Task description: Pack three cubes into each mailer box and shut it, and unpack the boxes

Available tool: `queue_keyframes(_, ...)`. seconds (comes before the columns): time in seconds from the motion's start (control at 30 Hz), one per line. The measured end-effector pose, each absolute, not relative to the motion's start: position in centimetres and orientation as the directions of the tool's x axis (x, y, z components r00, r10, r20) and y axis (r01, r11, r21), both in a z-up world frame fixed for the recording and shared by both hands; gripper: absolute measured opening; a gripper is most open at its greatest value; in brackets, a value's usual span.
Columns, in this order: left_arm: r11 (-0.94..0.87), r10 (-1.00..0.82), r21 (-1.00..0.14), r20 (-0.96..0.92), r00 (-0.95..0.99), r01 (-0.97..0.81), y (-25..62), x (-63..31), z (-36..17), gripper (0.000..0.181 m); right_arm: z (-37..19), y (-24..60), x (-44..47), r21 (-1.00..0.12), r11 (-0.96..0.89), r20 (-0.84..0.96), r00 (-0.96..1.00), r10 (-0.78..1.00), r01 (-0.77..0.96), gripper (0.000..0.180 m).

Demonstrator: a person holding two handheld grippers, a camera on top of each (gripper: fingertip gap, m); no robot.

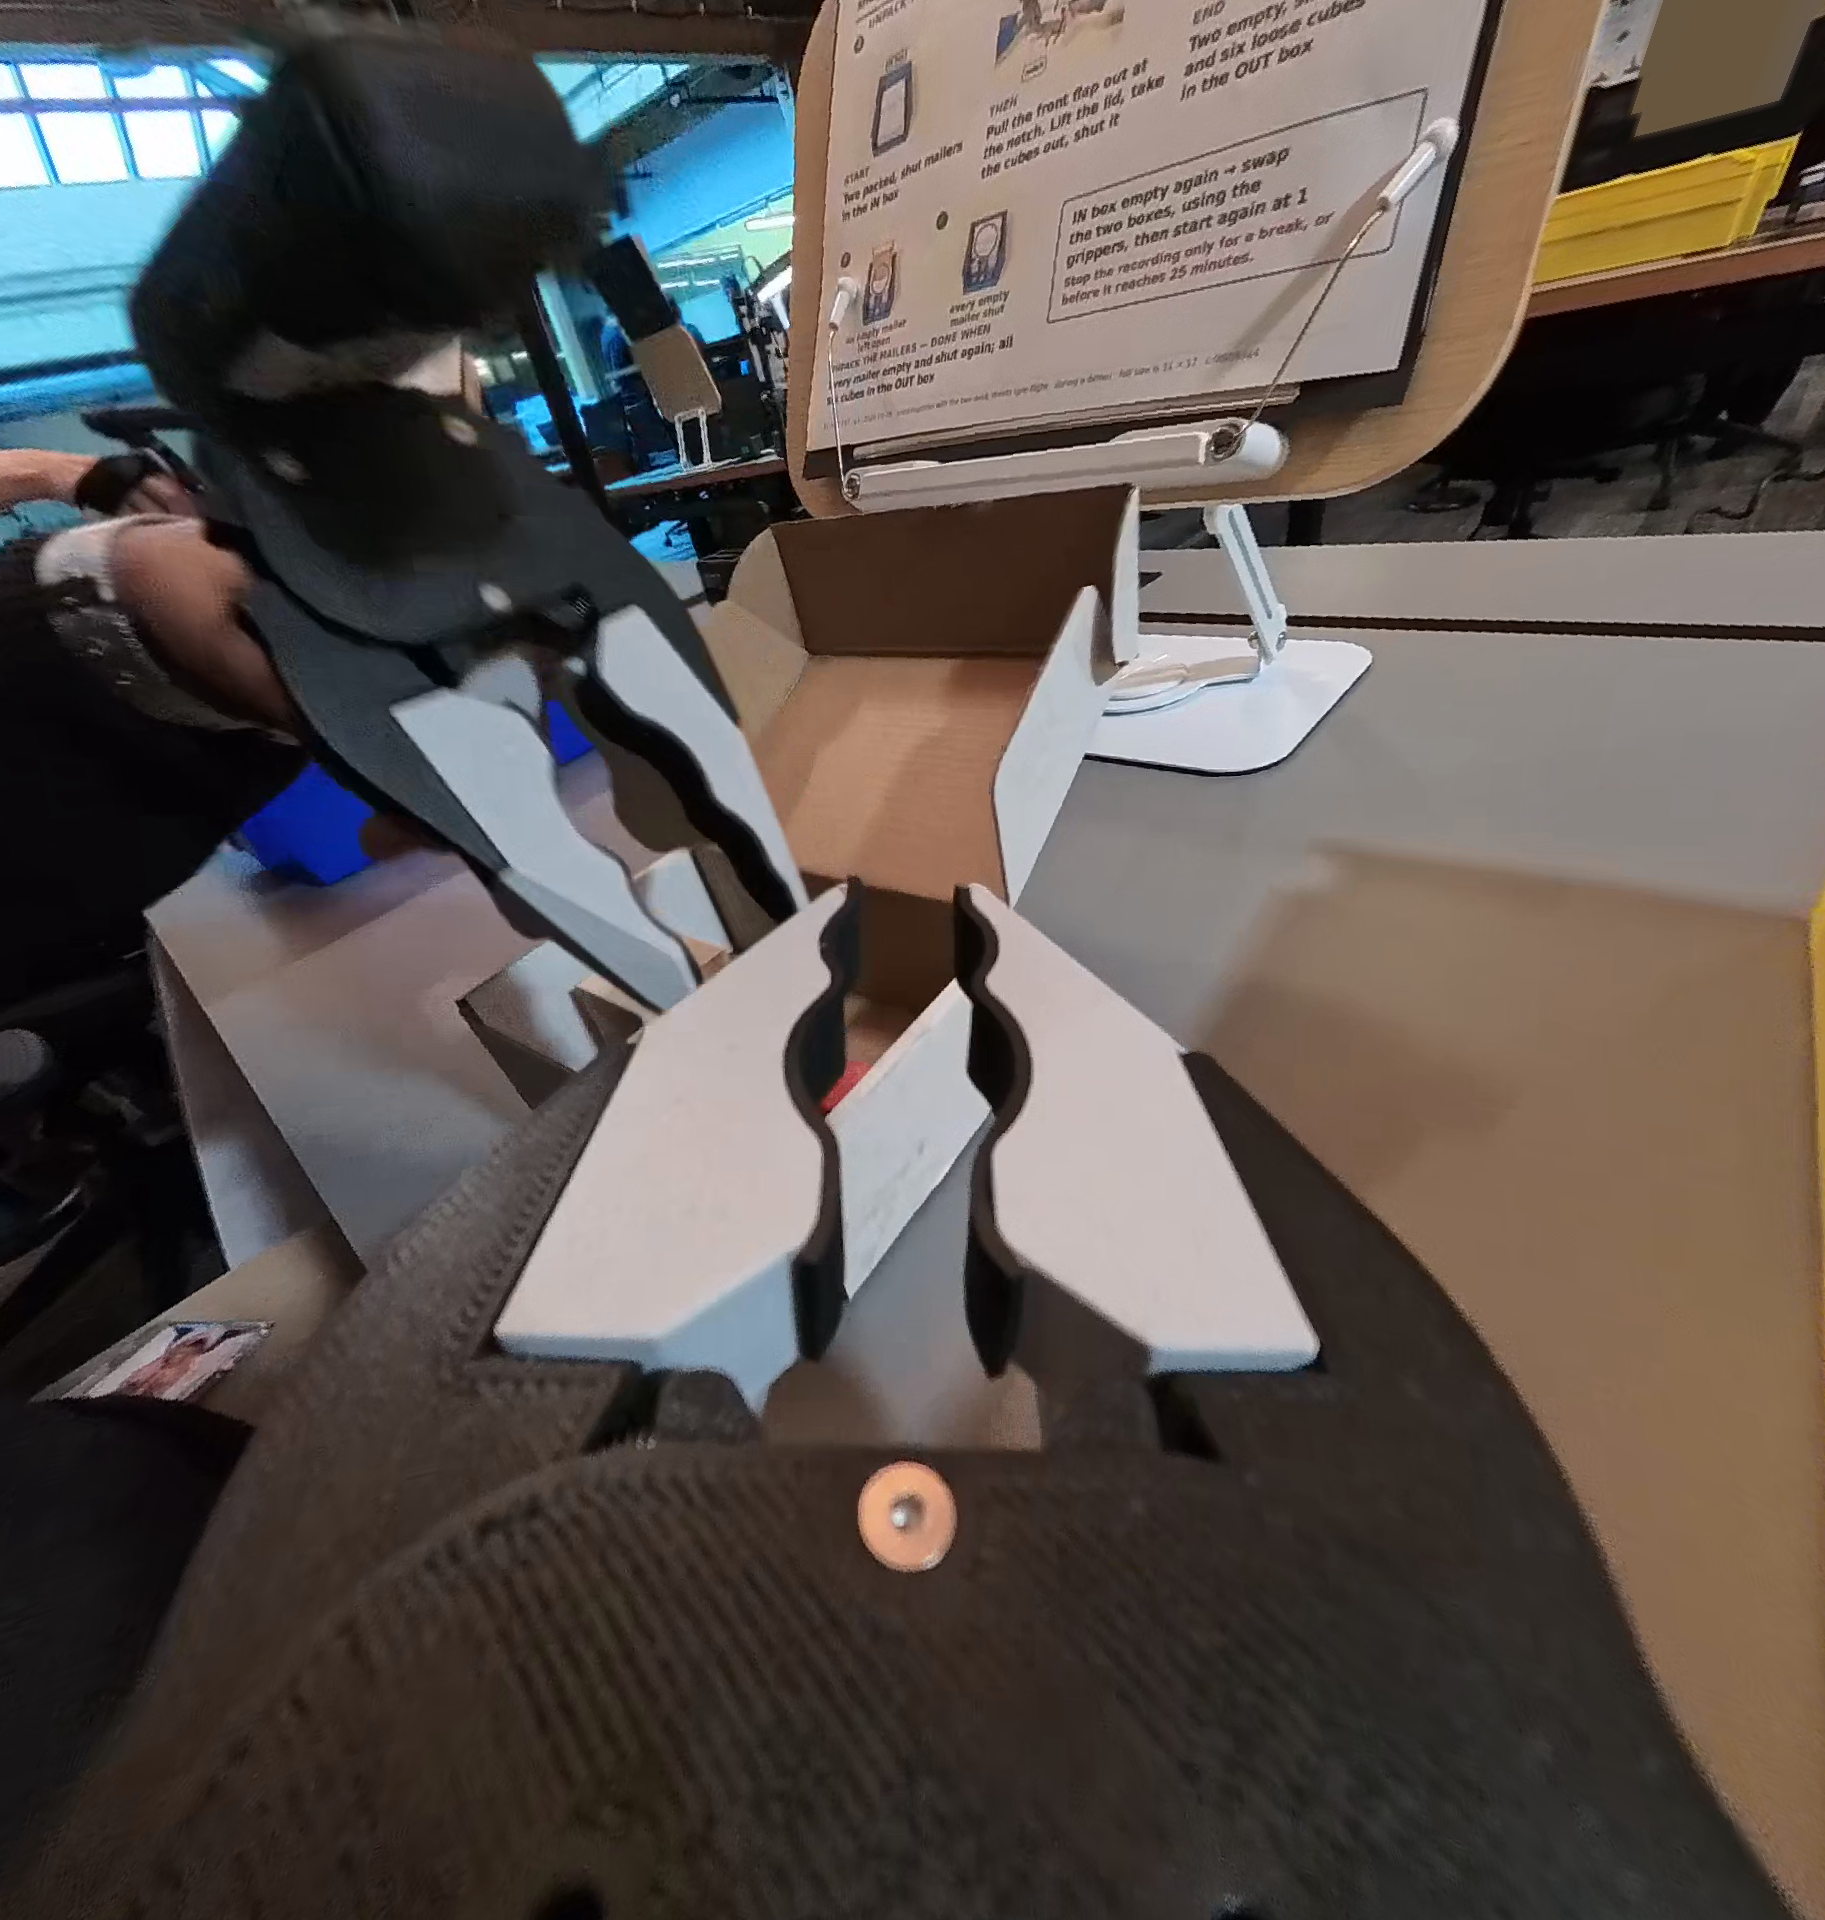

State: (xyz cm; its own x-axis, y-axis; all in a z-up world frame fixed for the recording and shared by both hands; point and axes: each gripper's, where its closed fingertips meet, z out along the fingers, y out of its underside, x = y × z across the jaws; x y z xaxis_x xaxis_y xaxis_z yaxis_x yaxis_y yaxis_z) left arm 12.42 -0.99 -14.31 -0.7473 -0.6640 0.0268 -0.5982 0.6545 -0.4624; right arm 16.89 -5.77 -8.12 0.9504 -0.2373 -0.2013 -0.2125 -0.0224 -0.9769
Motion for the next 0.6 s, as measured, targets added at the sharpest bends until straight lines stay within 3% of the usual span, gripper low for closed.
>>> queue_keyframes(0.03, 0.593, -0.701, -0.525, 0.034, -0.712, -0.61, -0.9, 12.3, -13.4, 0.036, -8.3, -5.7, 16.8, -0.979, -0.032, -0.187, 0.954, -0.237, -0.2, 0.016)
queue_keyframes(0.13, 0.357, -0.812, -0.708, 0.087, -0.577, -0.61, 0.4, 11.4, -10.8, 0.037, -8.8, -5.1, 16.0, -0.983, -0.063, -0.156, 0.964, -0.217, -0.173, 0.018)
queue_keyframes(0.27, 0.013, -0.91, -0.855, 0.204, -0.36, -0.519, 4.5, 9.2, -8.7, 0.037, -9.7, -4.2, 15.5, -0.982, -0.088, -0.148, 0.967, -0.206, -0.169, 0.023)
queue_keyframes(0.4, -0.25, -0.937, -0.87, 0.327, -0.118, -0.424, 10.1, 7.5, -9.8, 0.031, -9.2, -3.6, 16.0, -0.969, -0.039, -0.228, 0.946, -0.23, -0.243, 0.024)
queue_keyframes(0.5, -0.334, -0.923, -0.851, 0.382, -0.043, -0.405, 12.1, 6.6, -11.9, 0.03, -8.1, -3.2, 15.5, -0.935, 0.052, -0.355, 0.913, -0.2, -0.352, 0.027)
queue_keyframes(0.6, -0.405, -0.901, -0.843, 0.435, -0.005, -0.355, 13.5, 6.9, -12.0, 0.025, -8.3, -3.0, 16.1, -0.948, 0.045, -0.316, 0.92, -0.231, -0.314, 0.026)
